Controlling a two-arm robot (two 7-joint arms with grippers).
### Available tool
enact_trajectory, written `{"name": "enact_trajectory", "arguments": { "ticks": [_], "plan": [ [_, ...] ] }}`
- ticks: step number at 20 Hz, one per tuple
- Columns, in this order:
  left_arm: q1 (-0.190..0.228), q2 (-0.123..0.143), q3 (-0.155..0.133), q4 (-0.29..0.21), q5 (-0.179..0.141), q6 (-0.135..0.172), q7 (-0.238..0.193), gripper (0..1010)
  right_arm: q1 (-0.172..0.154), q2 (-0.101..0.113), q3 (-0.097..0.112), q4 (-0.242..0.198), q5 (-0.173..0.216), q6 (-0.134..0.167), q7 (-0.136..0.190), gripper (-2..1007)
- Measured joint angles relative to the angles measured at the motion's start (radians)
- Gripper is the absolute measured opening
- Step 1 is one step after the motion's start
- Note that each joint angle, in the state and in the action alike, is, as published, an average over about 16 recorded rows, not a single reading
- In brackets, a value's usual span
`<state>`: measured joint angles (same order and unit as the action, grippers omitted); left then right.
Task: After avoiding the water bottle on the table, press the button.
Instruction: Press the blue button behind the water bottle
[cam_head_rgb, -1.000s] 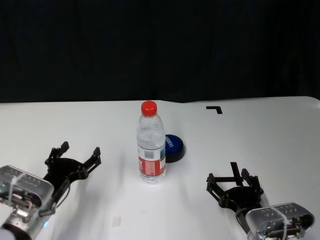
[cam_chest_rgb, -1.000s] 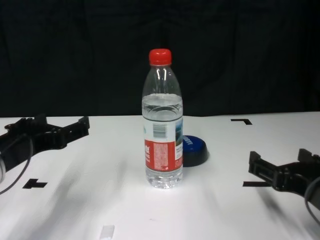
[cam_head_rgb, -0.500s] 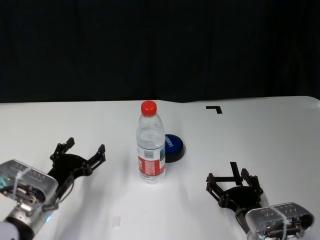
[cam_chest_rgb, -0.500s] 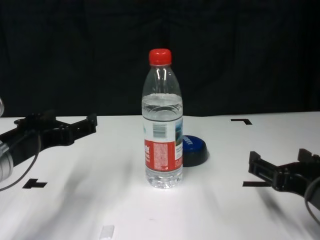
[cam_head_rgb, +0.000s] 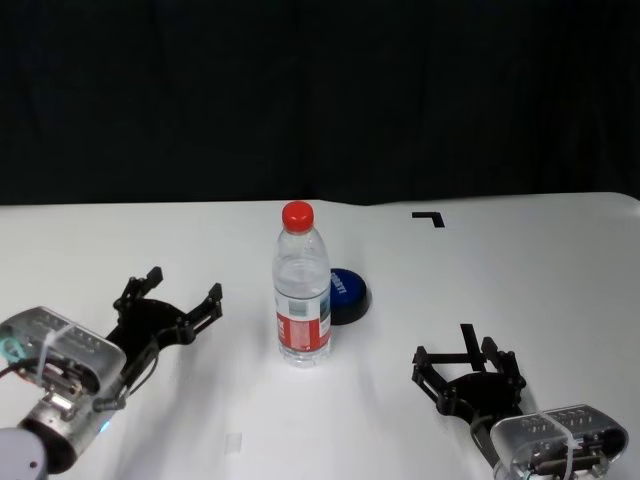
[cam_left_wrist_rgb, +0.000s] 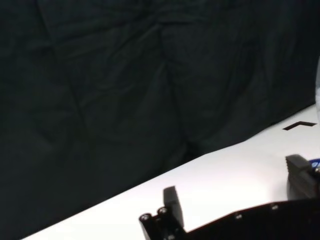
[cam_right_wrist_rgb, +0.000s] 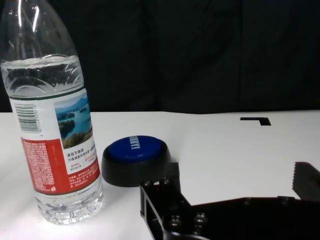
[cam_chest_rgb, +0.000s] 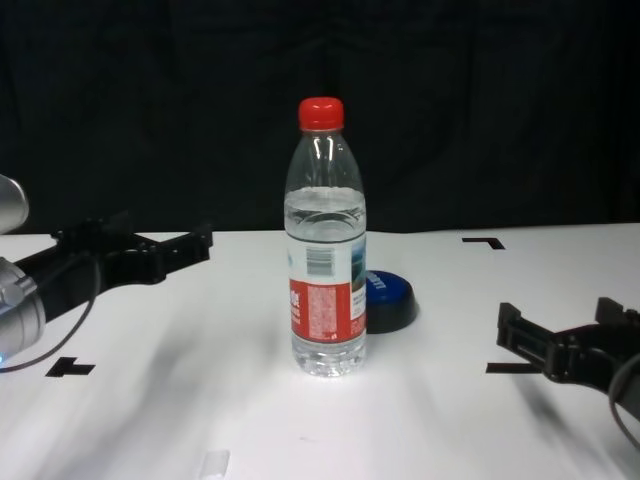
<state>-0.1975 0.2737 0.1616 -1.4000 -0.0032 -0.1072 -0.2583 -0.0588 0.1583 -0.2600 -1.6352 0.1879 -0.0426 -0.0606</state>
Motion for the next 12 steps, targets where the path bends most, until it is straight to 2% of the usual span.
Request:
{"name": "enact_trajectory", "arguments": {
  "ticks": [12],
  "plan": [
    [-0.026, 0.002, 0.039, 0.022, -0.018, -0.015, -0.025, 1010, 0.0, 0.0, 0.0, 0.0, 0.0, 0.0, 0.0, 1002]
  ]
}}
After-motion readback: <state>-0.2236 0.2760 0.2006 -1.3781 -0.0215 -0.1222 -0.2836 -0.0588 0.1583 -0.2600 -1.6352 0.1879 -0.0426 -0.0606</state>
